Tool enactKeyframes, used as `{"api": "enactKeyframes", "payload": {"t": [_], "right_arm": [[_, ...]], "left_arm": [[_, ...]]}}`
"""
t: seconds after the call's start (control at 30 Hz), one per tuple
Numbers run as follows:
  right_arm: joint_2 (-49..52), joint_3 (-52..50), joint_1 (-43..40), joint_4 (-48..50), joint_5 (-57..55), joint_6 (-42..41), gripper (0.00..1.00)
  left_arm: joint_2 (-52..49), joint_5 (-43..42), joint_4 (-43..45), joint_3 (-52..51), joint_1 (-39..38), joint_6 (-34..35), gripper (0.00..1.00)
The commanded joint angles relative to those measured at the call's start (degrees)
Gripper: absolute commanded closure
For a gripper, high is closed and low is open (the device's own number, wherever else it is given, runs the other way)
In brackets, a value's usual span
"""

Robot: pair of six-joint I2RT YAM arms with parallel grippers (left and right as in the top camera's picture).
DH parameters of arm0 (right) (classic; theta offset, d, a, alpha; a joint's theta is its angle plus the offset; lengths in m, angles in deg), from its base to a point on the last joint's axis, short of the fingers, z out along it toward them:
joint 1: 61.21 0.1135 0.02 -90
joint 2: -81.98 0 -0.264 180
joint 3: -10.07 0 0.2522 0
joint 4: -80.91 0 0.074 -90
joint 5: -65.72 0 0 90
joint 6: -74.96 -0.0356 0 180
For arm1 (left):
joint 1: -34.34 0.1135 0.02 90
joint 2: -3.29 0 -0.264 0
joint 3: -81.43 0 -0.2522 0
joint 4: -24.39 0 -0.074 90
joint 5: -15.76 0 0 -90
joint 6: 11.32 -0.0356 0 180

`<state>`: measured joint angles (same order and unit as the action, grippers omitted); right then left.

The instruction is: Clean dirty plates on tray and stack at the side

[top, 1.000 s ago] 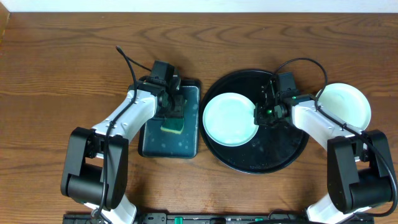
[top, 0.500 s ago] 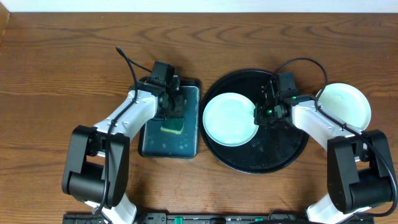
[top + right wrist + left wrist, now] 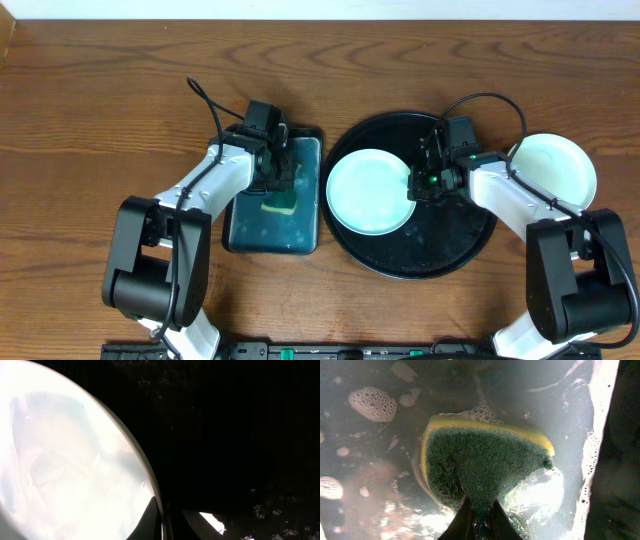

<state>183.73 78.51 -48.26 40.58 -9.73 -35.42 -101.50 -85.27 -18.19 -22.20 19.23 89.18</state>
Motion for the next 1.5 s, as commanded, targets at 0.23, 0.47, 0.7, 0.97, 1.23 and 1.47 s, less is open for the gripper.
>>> {"api": "enactKeyframes", "payload": {"t": [0.23,0.47,0.7,0.97,1.23,1.47], "right_arm": [[0.57,-0.15,0.13,0.83,-0.98,-0.15,0.93],[0.57,-0.15,0.13,0.57,-0.94,-0.17,0.99],[0.07,-0.02,0.00,0.61,0.02,-0.09,0.99],[-7.10,1.51,-2.23,0.37,-3.32,2.64,0.99],[-17.18,1.51,-1.53,-0.11,-19.19,10.64,0.99],[-20.96,1.51,0.61,-0.13,-30.10,16.96,0.99]], "left_arm": [[-2.16,0.09,-0.63,-1.20,-0.24,0.31,0.92],[-2.16,0.09,-0.61,-1.22,-0.24,0.31,0.92],[-2.16,0.09,-0.63,-1.22,-0.24,0.31,0.92],[-2.16,0.09,-0.63,-1.22,-0.24,0.31,0.92],[-2.16,0.09,-0.63,-1.22,-0.24,0.31,0.89],[-2.16,0.09,-0.63,-1.22,-0.24,0.31,0.89]]}}
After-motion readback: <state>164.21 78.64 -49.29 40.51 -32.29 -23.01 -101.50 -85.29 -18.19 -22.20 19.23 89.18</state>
